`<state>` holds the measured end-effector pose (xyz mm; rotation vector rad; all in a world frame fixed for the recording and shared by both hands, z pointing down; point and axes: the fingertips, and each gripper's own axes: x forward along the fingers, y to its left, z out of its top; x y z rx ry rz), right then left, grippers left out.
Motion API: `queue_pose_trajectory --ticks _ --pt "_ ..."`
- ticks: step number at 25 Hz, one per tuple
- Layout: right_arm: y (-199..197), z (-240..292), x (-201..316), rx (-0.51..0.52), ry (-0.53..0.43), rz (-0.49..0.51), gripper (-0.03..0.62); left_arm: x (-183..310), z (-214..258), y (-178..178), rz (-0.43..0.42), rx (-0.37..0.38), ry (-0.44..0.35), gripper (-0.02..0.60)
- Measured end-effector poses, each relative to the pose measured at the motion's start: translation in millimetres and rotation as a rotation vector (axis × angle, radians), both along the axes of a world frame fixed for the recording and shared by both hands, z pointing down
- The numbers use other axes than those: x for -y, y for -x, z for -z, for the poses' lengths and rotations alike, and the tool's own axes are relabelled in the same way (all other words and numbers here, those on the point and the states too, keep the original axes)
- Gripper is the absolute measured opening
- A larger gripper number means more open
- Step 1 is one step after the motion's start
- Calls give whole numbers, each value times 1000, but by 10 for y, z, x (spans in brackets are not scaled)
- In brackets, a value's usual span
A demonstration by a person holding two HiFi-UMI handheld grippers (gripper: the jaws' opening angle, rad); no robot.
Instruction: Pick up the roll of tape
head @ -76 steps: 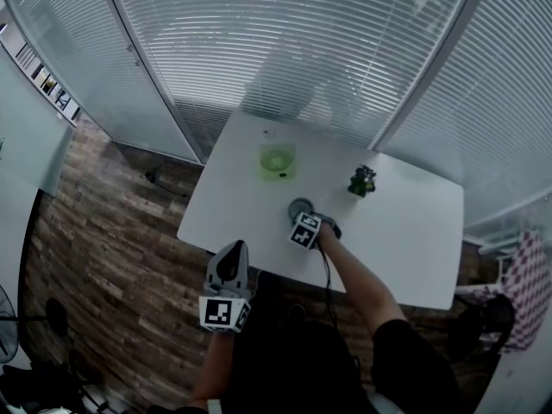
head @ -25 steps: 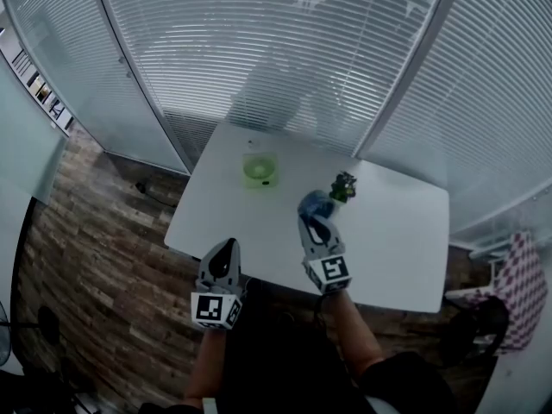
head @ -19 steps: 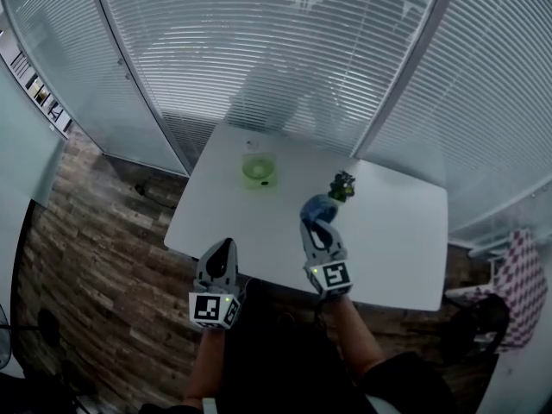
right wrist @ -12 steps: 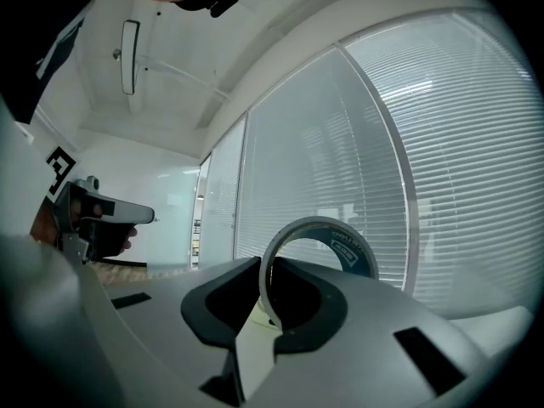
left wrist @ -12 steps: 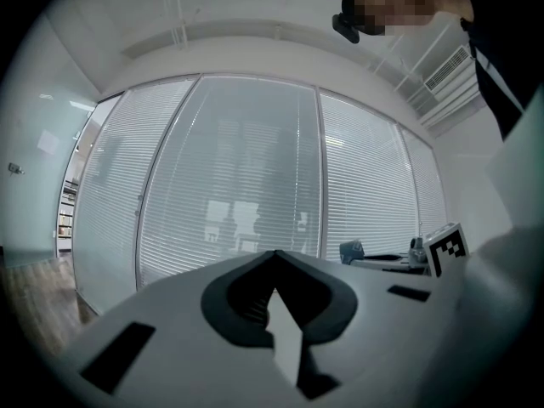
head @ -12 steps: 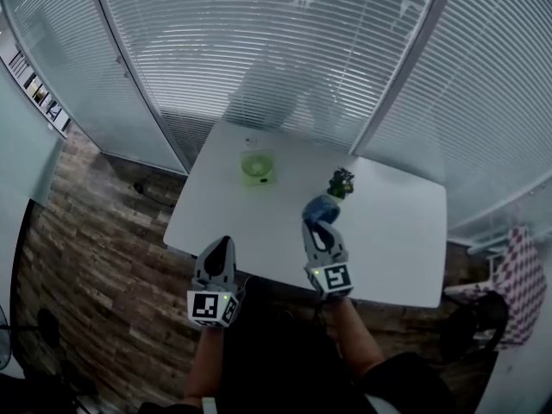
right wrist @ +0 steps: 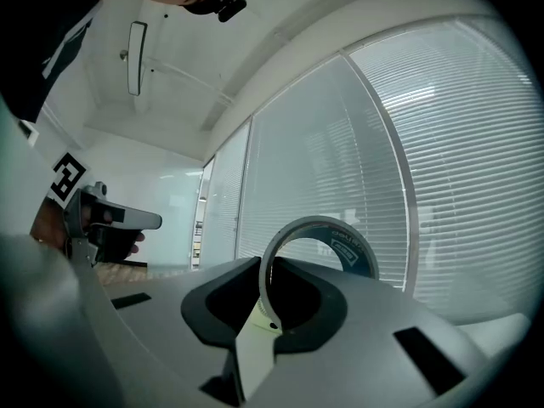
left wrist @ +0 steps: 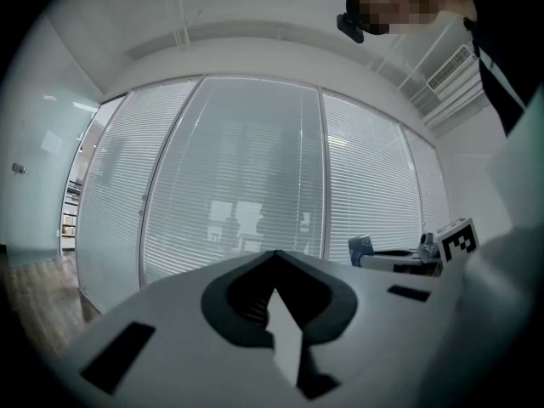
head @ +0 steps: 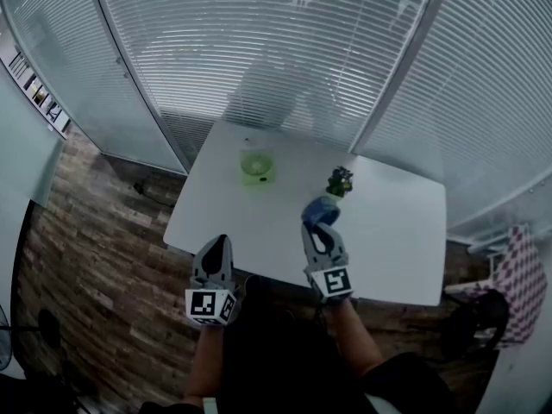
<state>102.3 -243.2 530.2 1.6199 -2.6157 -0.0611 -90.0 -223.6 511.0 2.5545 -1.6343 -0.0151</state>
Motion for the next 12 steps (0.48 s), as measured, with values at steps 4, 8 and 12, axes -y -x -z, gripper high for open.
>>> queue_pose_trajectory --ticks 4,8,12 --pt "6 86 -40 -13 -12 10 41 1 59 17 10 -2 3 6" --pt "-11 36 -32 -20 -4 12 41 17 18 0 12 1 4 6" --pt "-25 -19 5 -34 -23 27 41 42 -44 -46 12 0 6 6"
